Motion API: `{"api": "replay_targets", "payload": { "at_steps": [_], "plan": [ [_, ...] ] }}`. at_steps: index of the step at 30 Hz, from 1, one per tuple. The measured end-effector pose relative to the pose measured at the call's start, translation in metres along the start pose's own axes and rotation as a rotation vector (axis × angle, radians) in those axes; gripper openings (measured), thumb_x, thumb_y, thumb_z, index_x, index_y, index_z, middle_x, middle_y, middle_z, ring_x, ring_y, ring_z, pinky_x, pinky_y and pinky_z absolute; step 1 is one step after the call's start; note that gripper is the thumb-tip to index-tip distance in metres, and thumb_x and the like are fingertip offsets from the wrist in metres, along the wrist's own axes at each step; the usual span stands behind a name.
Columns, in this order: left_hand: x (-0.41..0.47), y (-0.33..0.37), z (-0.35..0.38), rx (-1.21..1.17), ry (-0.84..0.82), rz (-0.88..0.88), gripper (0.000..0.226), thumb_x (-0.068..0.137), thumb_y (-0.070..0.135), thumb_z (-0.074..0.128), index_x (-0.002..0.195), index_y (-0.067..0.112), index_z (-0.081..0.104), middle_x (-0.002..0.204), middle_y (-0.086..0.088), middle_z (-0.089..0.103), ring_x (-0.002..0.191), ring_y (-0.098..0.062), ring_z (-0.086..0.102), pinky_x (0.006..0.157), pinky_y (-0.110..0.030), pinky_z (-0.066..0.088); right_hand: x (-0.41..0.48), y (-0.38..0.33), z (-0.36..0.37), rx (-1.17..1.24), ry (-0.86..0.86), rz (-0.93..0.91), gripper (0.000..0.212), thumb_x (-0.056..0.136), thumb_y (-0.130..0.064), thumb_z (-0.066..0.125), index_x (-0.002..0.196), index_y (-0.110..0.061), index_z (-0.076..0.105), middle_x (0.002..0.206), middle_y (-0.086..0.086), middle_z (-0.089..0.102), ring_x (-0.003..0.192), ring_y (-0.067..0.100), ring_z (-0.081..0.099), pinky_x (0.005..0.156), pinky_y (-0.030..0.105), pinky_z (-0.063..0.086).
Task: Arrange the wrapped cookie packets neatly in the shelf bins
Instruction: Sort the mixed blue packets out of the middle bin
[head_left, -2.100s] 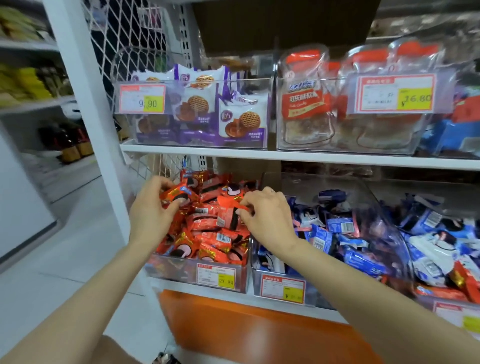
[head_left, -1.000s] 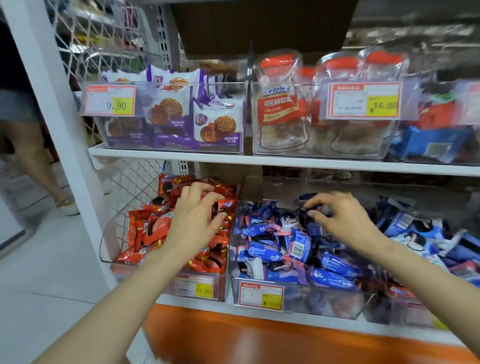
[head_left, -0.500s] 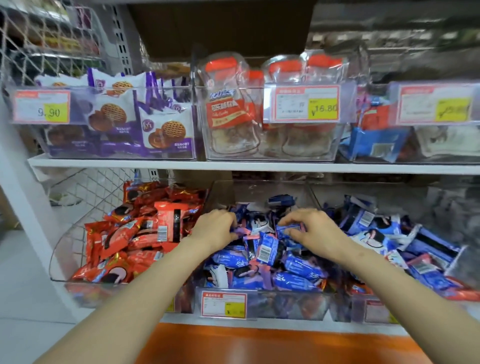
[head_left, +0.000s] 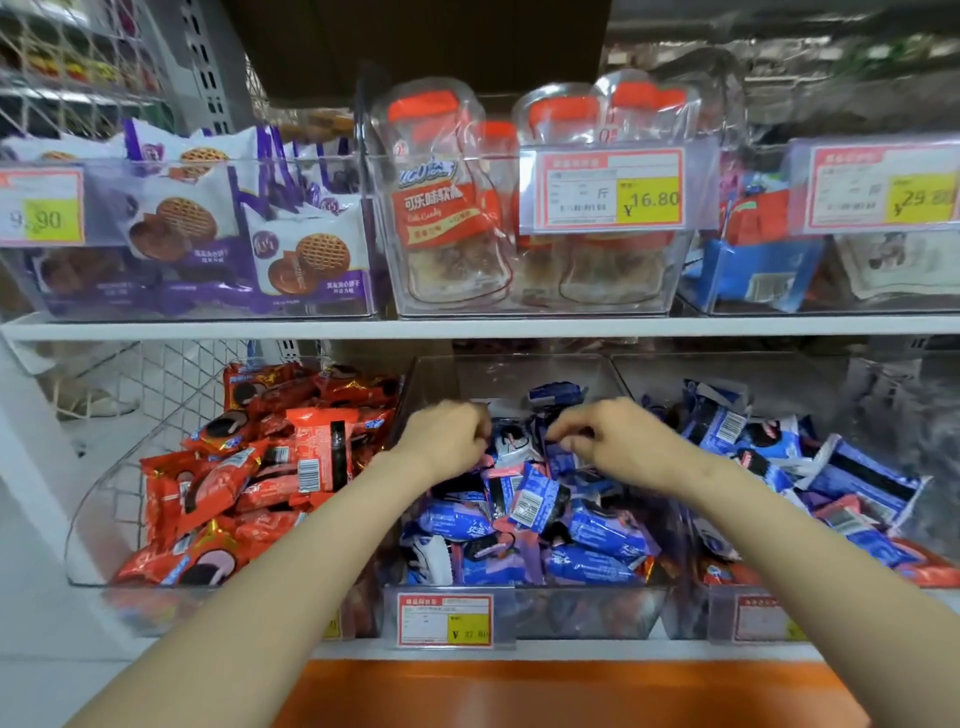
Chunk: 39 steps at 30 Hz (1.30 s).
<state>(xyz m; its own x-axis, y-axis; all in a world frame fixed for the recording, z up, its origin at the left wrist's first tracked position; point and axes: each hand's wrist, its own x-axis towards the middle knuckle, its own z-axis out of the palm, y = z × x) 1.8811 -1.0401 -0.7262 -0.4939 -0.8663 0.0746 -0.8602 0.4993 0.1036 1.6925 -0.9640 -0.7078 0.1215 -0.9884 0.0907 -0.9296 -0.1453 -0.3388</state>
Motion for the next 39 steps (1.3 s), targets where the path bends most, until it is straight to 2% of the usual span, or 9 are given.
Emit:
{"api": "replay_targets", "payload": {
  "at_steps": [5,10,13,19,23,26,28,32,39],
  "plan": [
    [0.045,0.015,0.023,-0.149,-0.178,-0.011,0.058,0.092,0.038,0.054,0.140,0.012,0.036,0.144,-0.013,0.038,0.129,-0.029,0.040,0.102,-0.032,0.037,-0.021,0.025,-0.016,0.061,0.324,0.062,0.020,0.091,-0.017,0.057,0.102,-0.025,0.071,0.094,0.003,0.073,0.091,0.020,0.064,0.079,0.031,0.048],
    [0.067,0.012,0.037,0.006,-0.243,-0.022,0.064,0.080,0.053,0.064,0.125,0.010,0.050,0.133,-0.013,0.051,0.120,-0.029,0.049,0.096,-0.034,0.043,-0.034,0.030,-0.010,0.053,0.349,0.019,0.018,0.090,-0.013,0.059,0.101,-0.020,0.071,0.099,0.002,0.070,0.097,0.019,0.059,0.085,0.034,0.047],
    [0.065,0.012,0.035,0.019,-0.151,-0.006,0.053,0.078,0.050,0.066,0.113,0.012,0.058,0.121,-0.009,0.060,0.108,-0.027,0.056,0.086,-0.031,0.047,-0.035,0.030,-0.009,0.013,0.316,0.004,0.018,0.090,-0.013,0.058,0.102,-0.019,0.071,0.103,0.002,0.068,0.101,0.021,0.056,0.087,0.035,0.046],
    [0.030,0.010,0.009,-0.182,0.103,0.129,0.064,0.077,0.044,0.070,0.132,0.019,0.046,0.134,-0.004,0.049,0.124,-0.023,0.043,0.101,-0.036,0.037,-0.028,0.015,-0.005,0.189,0.345,0.038,0.020,0.091,-0.019,0.060,0.108,-0.018,0.069,0.094,-0.007,0.066,0.091,0.009,0.058,0.076,0.021,0.039],
    [0.001,0.027,-0.008,-0.274,0.197,0.316,0.066,0.071,0.041,0.076,0.128,0.021,0.049,0.127,0.003,0.055,0.116,-0.015,0.050,0.094,-0.032,0.042,-0.025,-0.001,0.003,0.371,0.306,0.136,0.043,0.085,-0.039,0.066,0.119,-0.013,0.062,0.091,-0.003,0.069,0.092,0.013,0.063,0.083,0.030,0.050],
    [-0.007,0.038,-0.014,-0.377,0.251,0.357,0.066,0.067,0.041,0.080,0.124,0.020,0.052,0.123,0.005,0.058,0.112,-0.013,0.054,0.092,-0.034,0.043,-0.024,-0.006,0.003,0.490,0.282,0.230,0.053,0.080,-0.041,0.070,0.122,-0.011,0.058,0.080,-0.004,0.063,0.083,0.012,0.060,0.070,0.024,0.046],
    [-0.007,0.041,-0.014,-0.427,0.232,0.362,0.068,0.066,0.041,0.081,0.124,0.020,0.052,0.124,0.005,0.058,0.114,-0.013,0.053,0.094,-0.035,0.043,-0.024,-0.004,0.002,0.529,0.287,0.259,0.045,0.079,-0.035,0.073,0.113,-0.010,0.059,0.079,0.001,0.062,0.076,0.012,0.057,0.062,0.018,0.041],
    [0.013,0.033,-0.005,-0.461,0.104,0.215,0.065,0.078,0.039,0.072,0.132,0.018,0.043,0.133,-0.001,0.052,0.121,-0.020,0.049,0.097,-0.033,0.041,-0.029,0.012,-0.010,0.465,0.366,0.321,0.036,0.080,-0.033,0.073,0.106,-0.010,0.061,0.076,-0.002,0.057,0.078,0.017,0.056,0.068,0.028,0.042],
    [0.079,0.039,0.026,-0.435,-0.024,-0.025,0.064,0.089,0.019,0.063,0.142,0.006,0.030,0.144,-0.015,0.038,0.128,-0.028,0.042,0.098,-0.028,0.036,-0.042,0.031,-0.020,0.382,0.482,0.362,0.039,0.085,-0.032,0.068,0.112,-0.006,0.062,0.074,-0.004,0.051,0.080,0.017,0.052,0.067,0.026,0.033]
  ]
}}
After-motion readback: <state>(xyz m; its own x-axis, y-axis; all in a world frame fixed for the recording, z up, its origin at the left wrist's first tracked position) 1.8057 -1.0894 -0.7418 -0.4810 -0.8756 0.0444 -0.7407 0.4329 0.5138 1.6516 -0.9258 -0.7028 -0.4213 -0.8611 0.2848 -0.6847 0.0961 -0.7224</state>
